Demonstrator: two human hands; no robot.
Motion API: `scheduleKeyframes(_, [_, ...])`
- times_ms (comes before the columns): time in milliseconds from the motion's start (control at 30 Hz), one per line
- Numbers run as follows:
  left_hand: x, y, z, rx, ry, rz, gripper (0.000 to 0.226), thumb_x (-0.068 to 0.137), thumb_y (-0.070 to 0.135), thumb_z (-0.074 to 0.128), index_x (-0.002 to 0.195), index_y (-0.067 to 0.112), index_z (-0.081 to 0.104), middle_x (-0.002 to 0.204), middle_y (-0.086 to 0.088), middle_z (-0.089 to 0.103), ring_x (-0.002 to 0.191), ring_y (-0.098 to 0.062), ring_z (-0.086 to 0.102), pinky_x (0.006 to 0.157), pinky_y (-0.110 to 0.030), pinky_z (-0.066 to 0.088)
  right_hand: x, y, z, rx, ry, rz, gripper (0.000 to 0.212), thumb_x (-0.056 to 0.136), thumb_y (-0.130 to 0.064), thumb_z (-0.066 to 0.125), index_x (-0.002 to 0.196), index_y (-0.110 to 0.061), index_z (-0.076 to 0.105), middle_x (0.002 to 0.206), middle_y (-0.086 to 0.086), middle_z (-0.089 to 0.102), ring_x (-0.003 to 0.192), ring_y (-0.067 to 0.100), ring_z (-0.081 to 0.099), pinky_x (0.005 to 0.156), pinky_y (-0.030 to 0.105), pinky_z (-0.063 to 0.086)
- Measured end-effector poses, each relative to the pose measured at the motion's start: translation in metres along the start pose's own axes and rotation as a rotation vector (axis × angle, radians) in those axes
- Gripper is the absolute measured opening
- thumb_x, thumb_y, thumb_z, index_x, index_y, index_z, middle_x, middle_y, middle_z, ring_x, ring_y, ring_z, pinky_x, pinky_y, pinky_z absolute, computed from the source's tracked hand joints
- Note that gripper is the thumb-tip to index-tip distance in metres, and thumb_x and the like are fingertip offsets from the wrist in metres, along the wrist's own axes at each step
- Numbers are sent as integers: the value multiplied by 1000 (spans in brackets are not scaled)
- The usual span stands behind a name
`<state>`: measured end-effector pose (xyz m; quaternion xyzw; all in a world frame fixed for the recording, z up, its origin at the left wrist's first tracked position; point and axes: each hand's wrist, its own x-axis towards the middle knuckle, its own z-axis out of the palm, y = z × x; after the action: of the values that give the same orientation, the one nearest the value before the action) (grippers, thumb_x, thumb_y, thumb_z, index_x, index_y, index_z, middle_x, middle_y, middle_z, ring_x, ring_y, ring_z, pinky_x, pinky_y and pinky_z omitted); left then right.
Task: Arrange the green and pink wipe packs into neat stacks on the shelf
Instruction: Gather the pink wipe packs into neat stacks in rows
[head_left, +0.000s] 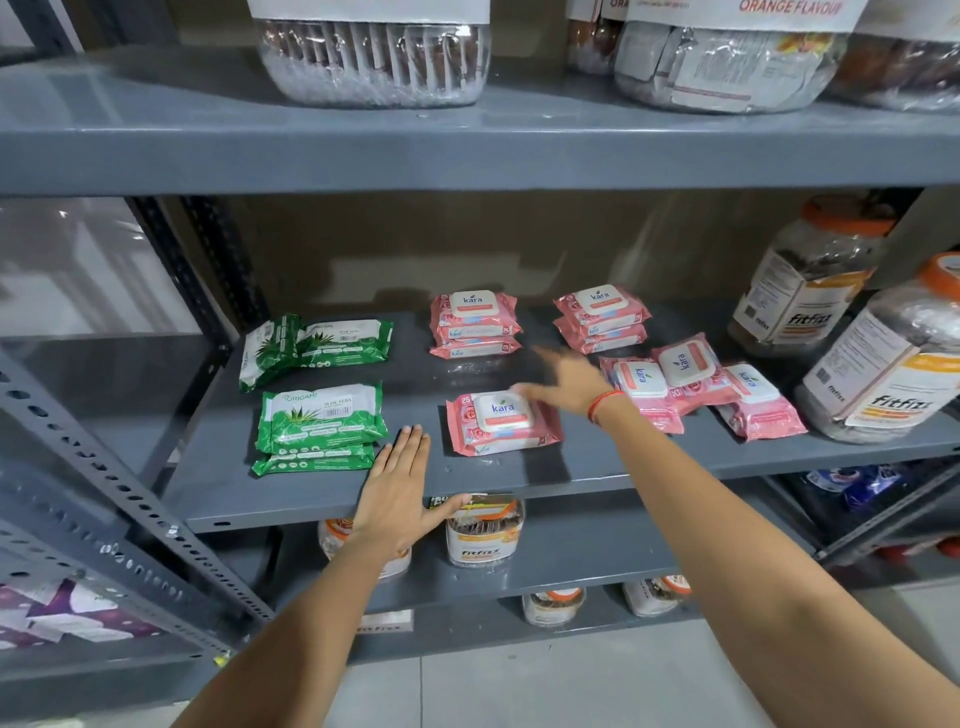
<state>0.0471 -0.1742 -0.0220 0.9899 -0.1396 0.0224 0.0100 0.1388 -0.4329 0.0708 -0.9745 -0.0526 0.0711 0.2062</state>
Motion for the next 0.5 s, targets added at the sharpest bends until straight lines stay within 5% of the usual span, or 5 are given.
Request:
scheduleKeyframes(100, [2,5,1,-1,2,-33,112,67,85,-3,147,7,0,156,-8,-2,143,-19,-7,115,-36,-3,-5,39,-15,-145,239,337,73,80,-62,58,128,-8,47,127,17,55,115,34,53,97,42,46])
scheduleKeyframes(200, [3,8,3,15,20,-64,113,66,85,-5,148,7,2,157,-7,1,143,-19,-4,115,-36,-1,-13,64,-16,-197,229,624,91,76,-69,57,138,-5,35,139,18,41,129,34,39,104,44,36])
scheduleKeyframes(300, [3,7,4,23,19,-64,114,66,86,-6,147,7,3,157,-7,2,143,-19,-3,115,-37,0,-13,69,-7,-200,244,668,100,71,-66,65,141,-4,30,141,16,36,132,33,35,104,45,35])
scheduleKeyframes(500, [2,9,3,23,27,-67,112,67,85,-8,147,7,4,156,-7,4,143,-19,-1,116,-37,2,-12,47,-9,15,316,709,81,76,-60,65,130,-2,45,129,18,47,121,33,46,94,41,43])
